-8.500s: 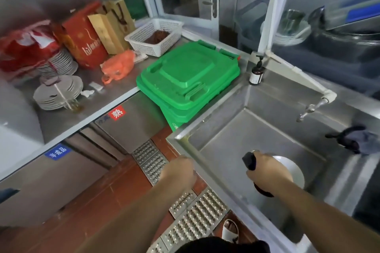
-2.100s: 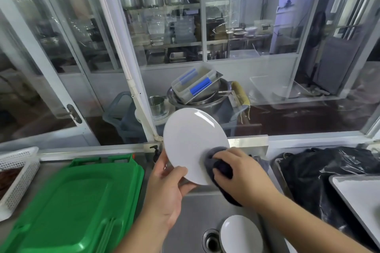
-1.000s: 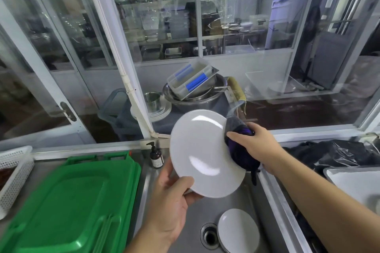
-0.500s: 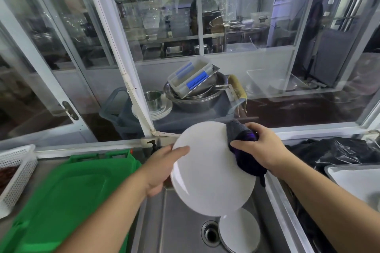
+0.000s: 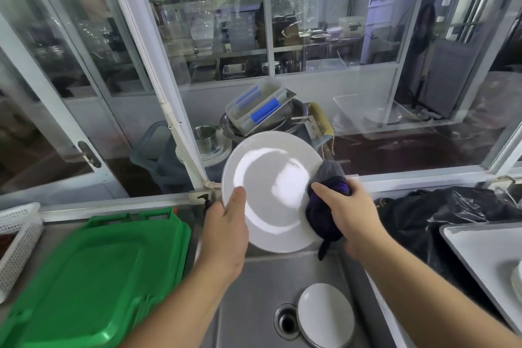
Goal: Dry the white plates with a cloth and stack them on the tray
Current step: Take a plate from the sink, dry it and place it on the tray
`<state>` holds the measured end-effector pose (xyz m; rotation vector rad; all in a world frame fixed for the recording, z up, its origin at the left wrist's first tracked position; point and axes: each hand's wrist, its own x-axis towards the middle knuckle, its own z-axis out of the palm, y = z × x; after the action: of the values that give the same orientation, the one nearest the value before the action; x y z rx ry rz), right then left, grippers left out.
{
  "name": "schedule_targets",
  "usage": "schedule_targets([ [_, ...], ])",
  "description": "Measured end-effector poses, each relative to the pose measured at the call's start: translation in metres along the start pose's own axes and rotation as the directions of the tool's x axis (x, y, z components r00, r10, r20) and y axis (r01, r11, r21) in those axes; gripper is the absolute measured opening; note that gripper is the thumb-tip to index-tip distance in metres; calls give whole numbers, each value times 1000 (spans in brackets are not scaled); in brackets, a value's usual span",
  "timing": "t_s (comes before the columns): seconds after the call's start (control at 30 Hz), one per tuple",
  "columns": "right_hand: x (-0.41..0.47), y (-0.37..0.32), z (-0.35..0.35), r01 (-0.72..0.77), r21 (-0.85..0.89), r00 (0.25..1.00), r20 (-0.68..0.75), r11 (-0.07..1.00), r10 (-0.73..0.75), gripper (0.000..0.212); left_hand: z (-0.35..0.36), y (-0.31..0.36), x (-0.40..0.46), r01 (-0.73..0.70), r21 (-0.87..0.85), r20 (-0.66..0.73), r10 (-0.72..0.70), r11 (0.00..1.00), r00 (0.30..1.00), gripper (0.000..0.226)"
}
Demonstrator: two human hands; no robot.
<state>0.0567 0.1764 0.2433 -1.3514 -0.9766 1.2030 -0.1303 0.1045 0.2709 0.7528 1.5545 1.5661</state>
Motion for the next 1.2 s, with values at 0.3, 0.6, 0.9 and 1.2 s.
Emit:
schedule_targets([
  [0.3,-12,18,4,-178,255,977,-67,951,201,27,11,-26,-18,104,-148,109,-88,984,990,18],
  [0.6,-2,-34,-25,259,-300,956,219,918,-198,31,-34,22,24,129,250,370,-218,960,903,26],
  [0.9,0,-33,-15,196,-267,978,127,944,-167,34,-23,13,6,27,196,243,-76,980,967,25],
  [1.2,-20,21,11,-175,174,983,-30,969,183,34,32,-27,-31,108,-289,-58,-130,951,990,17],
])
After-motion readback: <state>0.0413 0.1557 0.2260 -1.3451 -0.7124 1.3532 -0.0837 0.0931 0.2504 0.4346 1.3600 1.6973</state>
